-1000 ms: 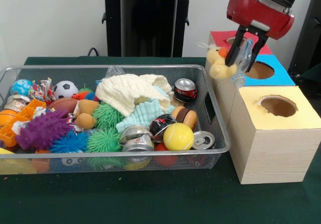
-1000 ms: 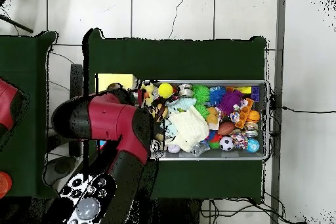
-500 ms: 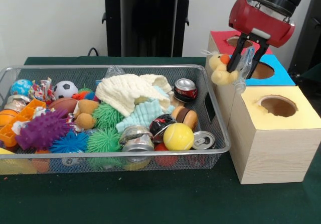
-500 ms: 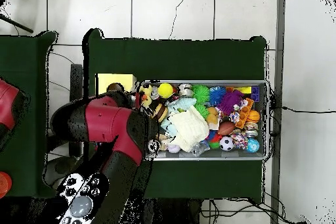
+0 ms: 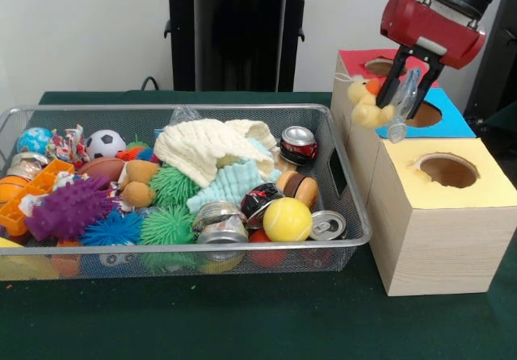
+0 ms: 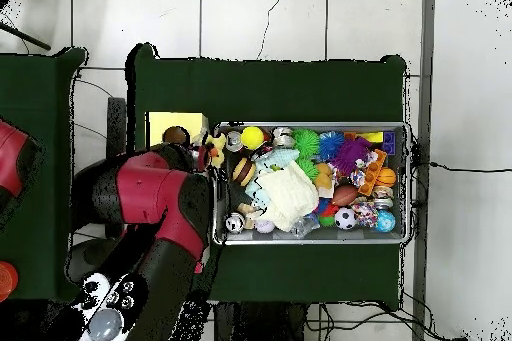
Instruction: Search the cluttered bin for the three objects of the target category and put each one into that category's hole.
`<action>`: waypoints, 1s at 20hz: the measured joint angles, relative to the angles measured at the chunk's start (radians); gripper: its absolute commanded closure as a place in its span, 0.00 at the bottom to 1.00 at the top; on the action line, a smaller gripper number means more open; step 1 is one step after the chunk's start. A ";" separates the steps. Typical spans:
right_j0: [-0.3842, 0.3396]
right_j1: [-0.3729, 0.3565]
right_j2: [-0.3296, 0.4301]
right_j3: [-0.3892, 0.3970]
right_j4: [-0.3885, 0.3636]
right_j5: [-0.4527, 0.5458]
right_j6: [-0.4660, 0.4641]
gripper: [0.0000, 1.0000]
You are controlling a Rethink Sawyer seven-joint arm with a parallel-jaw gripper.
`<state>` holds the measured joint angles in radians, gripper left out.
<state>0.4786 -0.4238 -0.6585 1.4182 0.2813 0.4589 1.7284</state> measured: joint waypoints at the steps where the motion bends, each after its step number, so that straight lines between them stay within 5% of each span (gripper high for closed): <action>1: 0.004 0.000 -0.004 0.002 0.000 0.000 0.004 1.00; 20: 0.059 0.031 -0.027 0.032 0.004 0.000 0.022 1.00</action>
<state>0.5380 -0.3924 -0.6857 1.4503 0.2856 0.4589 1.7503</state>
